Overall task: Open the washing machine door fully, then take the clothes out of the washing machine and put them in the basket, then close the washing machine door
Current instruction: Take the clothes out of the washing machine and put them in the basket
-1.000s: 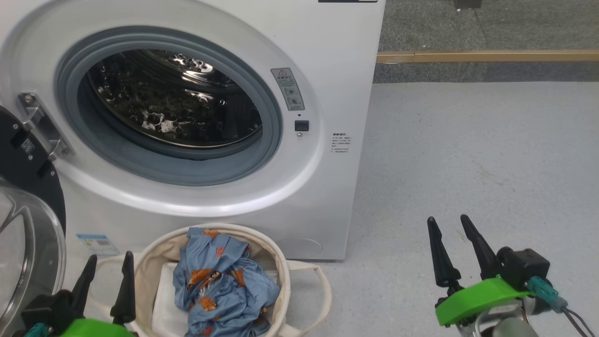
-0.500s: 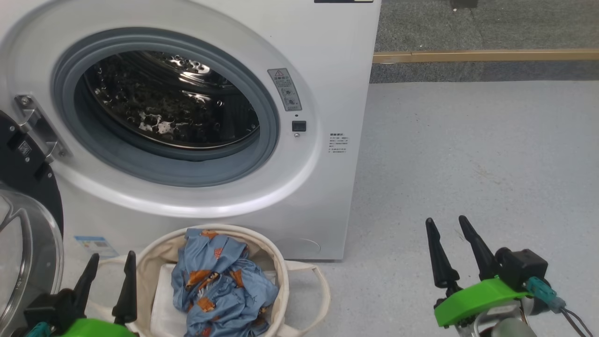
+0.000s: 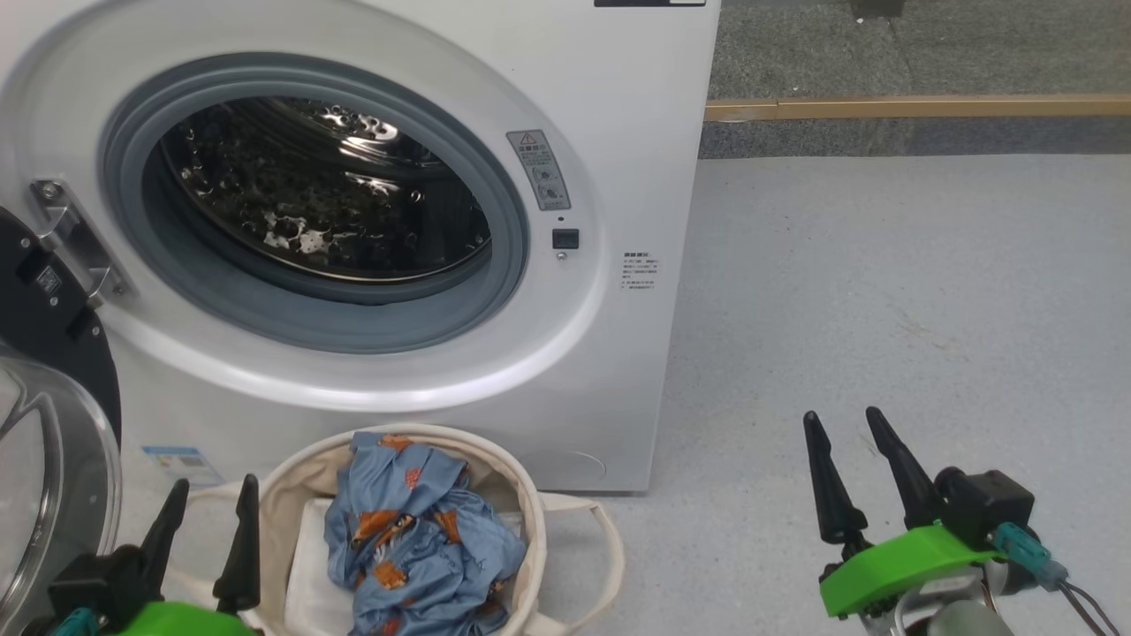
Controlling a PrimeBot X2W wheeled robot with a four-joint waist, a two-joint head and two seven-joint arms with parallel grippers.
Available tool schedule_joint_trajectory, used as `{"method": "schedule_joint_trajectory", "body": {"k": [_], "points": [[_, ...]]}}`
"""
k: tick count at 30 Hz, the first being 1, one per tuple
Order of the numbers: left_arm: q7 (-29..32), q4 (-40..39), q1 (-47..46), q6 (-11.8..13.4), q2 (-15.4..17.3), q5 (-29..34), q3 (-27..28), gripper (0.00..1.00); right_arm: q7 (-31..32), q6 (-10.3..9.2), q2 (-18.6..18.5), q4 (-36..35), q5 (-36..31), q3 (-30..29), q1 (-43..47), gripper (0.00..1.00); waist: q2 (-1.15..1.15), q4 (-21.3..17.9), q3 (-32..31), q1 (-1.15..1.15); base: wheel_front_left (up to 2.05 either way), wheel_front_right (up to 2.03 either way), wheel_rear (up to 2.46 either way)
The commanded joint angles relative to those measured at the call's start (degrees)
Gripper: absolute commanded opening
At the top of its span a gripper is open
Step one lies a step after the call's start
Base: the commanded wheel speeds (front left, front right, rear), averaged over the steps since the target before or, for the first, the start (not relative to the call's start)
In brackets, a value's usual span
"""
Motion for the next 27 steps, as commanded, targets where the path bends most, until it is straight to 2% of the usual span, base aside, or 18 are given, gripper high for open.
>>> {"method": "schedule_joint_trajectory", "body": {"k": [1,7,18,27], "points": [[-0.5,-1.7,-2.0,0.5,2.0,0.3,2.0,1.00,-0.7,0.03,-0.1,-1.6,-0.2,1.3,-1.6,1.00,0.00,0.0,0.0,0.00,-1.06,0.88,0.18],[-0.6,-1.4,-2.1,1.2,2.0,0.2,2.2,1.00,-0.7,0.03,-0.2,-1.4,-0.3,1.5,-1.6,1.00,0.00,0.0,0.0,0.00,-1.54,1.36,0.18],[-0.6,-1.1,-2.5,1.3,2.4,-0.1,1.7,1.00,-0.7,0.03,-0.1,-1.4,-0.2,1.4,-1.6,1.00,0.00,0.2,0.4,0.00,-2.18,1.79,0.39],[-0.8,-0.6,-2.8,1.8,2.5,0.4,0.9,1.00,-0.7,0.03,0.0,-1.3,-0.2,1.4,-1.7,1.00,0.00,0.1,0.5,0.00,-1.04,1.01,0.02]]}}
